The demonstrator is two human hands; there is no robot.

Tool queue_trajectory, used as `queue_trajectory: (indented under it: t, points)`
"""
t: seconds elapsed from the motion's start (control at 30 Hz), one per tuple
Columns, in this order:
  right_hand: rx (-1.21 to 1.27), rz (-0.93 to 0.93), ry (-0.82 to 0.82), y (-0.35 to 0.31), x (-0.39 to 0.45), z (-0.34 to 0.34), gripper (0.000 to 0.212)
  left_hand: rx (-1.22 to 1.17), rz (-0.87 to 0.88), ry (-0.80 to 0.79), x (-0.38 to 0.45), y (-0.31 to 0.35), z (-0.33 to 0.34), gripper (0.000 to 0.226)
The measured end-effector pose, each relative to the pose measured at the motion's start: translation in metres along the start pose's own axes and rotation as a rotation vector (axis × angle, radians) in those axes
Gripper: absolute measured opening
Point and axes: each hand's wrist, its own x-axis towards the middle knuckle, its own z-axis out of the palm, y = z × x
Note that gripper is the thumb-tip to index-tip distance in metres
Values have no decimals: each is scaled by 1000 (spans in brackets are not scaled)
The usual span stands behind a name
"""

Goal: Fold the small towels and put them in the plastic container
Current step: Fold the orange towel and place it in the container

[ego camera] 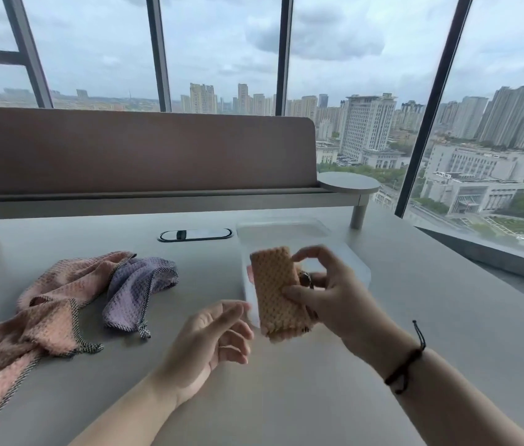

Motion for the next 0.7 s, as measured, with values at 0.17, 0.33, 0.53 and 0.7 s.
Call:
queue_trajectory:
  t: [0.17, 0.33, 0.53, 0.7]
  points:
    - [-35, 93, 108, -28, 77, -14, 40, -141, 25, -3, 6, -5, -7, 76]
    - [-212, 326, -70, -10, 119, 1, 39, -207, 34, 5, 7, -7, -10, 52]
    - [-560, 427, -116, 10, 137, -18, 40, -196, 42, -35, 11, -9, -14, 75]
    - [-666, 483, -278, 19, 143, -23, 31, -188, 32, -47, 14, -11, -15, 75]
